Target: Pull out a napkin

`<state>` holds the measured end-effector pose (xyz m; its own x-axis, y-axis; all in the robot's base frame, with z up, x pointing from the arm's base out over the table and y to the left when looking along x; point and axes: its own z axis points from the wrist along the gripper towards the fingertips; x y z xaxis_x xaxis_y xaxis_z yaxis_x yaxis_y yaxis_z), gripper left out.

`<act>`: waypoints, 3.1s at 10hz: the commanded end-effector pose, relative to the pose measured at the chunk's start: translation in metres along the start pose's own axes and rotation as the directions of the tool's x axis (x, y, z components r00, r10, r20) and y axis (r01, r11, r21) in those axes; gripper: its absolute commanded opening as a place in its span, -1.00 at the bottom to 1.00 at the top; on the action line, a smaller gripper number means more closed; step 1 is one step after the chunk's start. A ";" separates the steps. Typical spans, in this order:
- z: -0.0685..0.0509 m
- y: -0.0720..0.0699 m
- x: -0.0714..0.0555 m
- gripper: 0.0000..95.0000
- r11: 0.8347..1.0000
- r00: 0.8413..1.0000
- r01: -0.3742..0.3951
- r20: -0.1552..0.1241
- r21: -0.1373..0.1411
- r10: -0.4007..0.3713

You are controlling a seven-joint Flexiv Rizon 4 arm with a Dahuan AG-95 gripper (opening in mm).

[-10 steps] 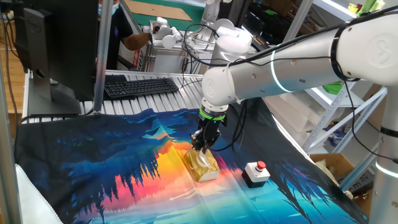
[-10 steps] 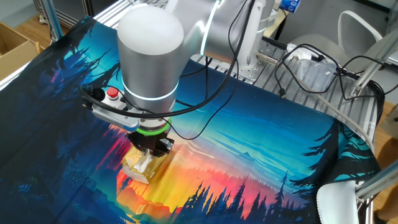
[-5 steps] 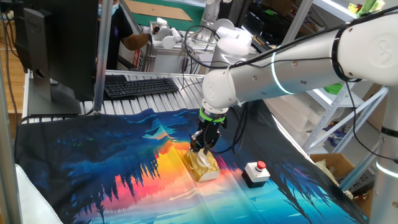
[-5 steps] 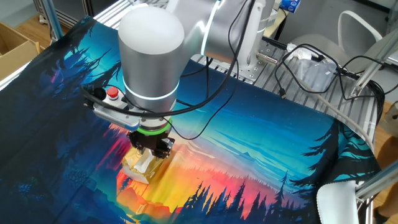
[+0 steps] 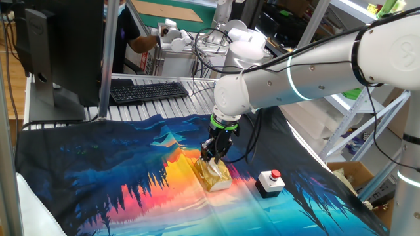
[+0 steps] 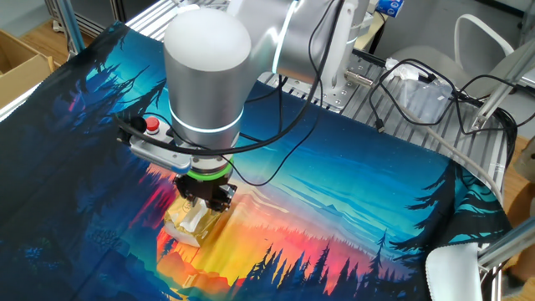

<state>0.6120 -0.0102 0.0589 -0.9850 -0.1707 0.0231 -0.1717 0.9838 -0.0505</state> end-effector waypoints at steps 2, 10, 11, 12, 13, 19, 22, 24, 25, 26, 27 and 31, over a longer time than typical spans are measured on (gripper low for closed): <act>-0.001 0.000 0.000 -1.00 1.000 1.000 0.008 0.010 0.002 -0.008; -0.005 0.003 -0.003 -1.00 1.000 1.000 0.003 0.025 0.006 -0.003; -0.006 0.003 -0.004 -1.00 1.000 1.000 0.004 0.019 0.005 -0.004; -0.009 0.003 -0.006 -1.00 1.000 1.000 0.007 0.008 0.005 -0.007; -0.012 0.004 -0.009 -1.00 1.000 1.000 0.002 0.004 0.007 -0.002; -0.040 0.009 -0.012 -1.00 1.000 0.999 0.001 -0.043 0.031 0.001; -0.064 0.004 -0.011 -1.00 0.998 0.997 0.011 -0.074 0.054 -0.007; -0.081 -0.001 -0.008 -1.00 0.997 0.996 0.022 -0.093 0.073 -0.015; -0.087 -0.002 -0.007 -1.00 0.997 0.995 0.024 -0.098 0.079 -0.016; -0.096 -0.005 -0.004 -1.00 0.995 0.994 0.030 -0.103 0.093 -0.020; -0.103 -0.007 -0.002 -1.00 0.995 0.994 0.031 -0.108 0.098 -0.020; -0.132 -0.012 0.009 -1.00 0.991 0.992 0.038 -0.126 0.131 -0.021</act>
<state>0.6060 -0.0163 0.1937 -0.9717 -0.1820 0.1507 -0.2081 0.9612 -0.1811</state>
